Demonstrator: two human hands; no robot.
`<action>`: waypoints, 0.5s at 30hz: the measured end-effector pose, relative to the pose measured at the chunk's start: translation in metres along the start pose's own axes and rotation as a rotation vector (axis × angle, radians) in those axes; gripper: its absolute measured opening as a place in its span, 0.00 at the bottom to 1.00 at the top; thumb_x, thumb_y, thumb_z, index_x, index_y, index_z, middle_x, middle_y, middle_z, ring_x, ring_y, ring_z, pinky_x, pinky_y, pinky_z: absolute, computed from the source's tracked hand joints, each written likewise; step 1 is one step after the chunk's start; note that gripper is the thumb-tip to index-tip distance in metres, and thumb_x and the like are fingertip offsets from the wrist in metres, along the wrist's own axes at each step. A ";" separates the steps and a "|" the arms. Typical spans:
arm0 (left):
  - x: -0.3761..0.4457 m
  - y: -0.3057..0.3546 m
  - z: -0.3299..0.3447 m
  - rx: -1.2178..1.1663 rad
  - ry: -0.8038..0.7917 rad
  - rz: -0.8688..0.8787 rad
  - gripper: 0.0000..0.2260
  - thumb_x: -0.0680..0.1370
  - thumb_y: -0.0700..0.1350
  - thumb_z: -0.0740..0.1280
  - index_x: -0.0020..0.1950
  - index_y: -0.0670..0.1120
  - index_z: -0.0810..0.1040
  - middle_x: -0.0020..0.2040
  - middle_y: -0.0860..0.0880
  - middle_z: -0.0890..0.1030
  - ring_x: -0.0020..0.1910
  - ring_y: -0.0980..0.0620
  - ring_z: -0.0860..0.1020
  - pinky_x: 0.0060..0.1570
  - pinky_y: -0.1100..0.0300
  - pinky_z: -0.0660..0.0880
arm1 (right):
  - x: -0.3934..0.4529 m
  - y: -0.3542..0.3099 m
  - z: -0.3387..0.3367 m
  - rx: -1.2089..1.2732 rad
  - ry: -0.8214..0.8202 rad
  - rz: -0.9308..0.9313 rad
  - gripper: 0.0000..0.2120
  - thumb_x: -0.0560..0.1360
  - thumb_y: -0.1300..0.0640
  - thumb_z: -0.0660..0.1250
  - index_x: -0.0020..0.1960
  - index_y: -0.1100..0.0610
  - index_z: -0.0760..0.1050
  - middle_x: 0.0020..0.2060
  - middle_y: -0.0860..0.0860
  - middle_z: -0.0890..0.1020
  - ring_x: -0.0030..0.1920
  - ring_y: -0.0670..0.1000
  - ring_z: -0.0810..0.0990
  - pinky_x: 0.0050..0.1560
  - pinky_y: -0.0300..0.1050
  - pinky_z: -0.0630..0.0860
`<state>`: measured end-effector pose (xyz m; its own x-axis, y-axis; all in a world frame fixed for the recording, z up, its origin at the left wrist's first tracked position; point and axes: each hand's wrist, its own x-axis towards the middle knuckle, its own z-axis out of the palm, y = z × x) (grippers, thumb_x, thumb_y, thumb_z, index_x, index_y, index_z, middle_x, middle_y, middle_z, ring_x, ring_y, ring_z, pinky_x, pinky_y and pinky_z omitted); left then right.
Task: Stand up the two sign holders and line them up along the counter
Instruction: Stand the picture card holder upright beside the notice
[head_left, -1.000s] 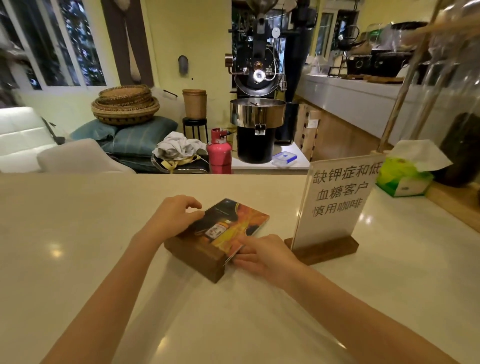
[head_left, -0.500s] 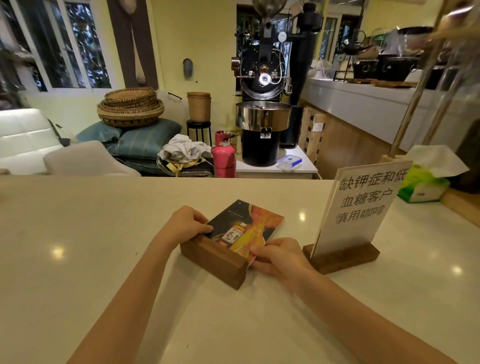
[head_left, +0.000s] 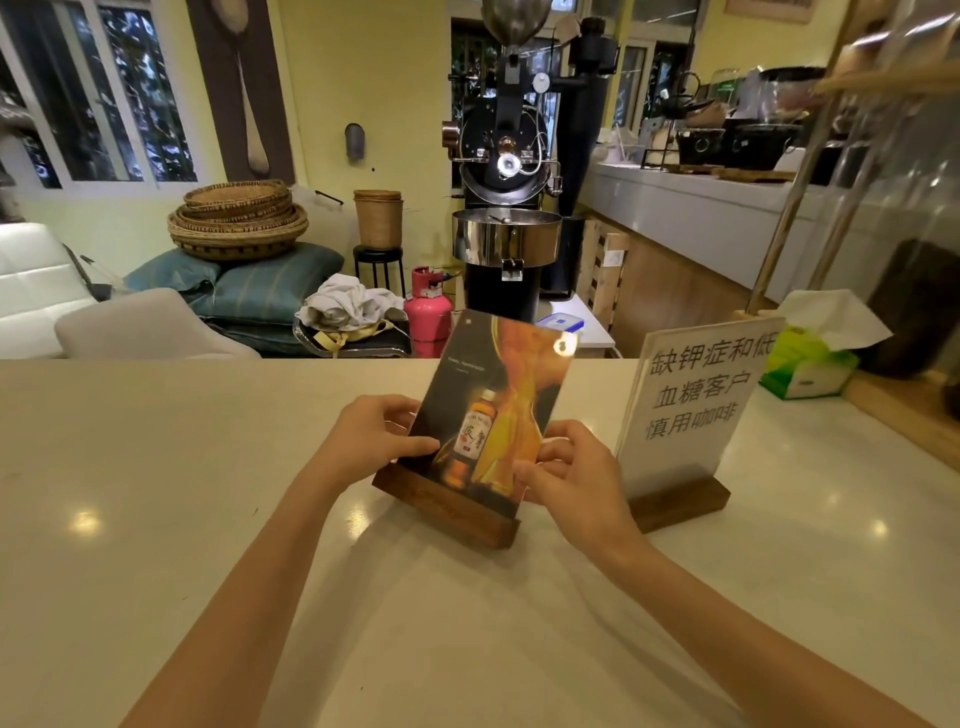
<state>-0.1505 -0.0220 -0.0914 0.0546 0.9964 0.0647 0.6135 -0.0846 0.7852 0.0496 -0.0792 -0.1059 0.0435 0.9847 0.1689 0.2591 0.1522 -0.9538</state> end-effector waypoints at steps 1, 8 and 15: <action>-0.001 0.002 0.000 -0.003 0.005 0.017 0.23 0.69 0.43 0.74 0.62 0.45 0.75 0.49 0.47 0.80 0.50 0.47 0.79 0.49 0.55 0.77 | -0.002 0.000 -0.001 -0.034 0.013 -0.042 0.13 0.72 0.61 0.69 0.51 0.52 0.67 0.40 0.44 0.78 0.41 0.43 0.81 0.34 0.31 0.79; -0.008 0.013 0.010 0.055 0.030 0.119 0.19 0.67 0.45 0.75 0.55 0.44 0.76 0.47 0.49 0.78 0.46 0.49 0.78 0.39 0.64 0.74 | -0.018 0.005 -0.006 -0.177 0.113 -0.241 0.15 0.72 0.61 0.68 0.52 0.50 0.66 0.41 0.45 0.78 0.37 0.36 0.78 0.35 0.23 0.74; -0.013 0.018 0.004 0.082 0.032 0.100 0.21 0.65 0.47 0.76 0.55 0.43 0.78 0.48 0.46 0.83 0.46 0.47 0.80 0.44 0.57 0.78 | -0.026 0.012 -0.004 -0.227 0.108 -0.315 0.14 0.73 0.61 0.67 0.56 0.55 0.68 0.44 0.50 0.80 0.37 0.39 0.78 0.36 0.22 0.74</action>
<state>-0.1365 -0.0369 -0.0808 0.0948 0.9824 0.1609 0.6683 -0.1826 0.7211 0.0559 -0.1030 -0.1206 0.0258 0.8766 0.4806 0.4823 0.4102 -0.7741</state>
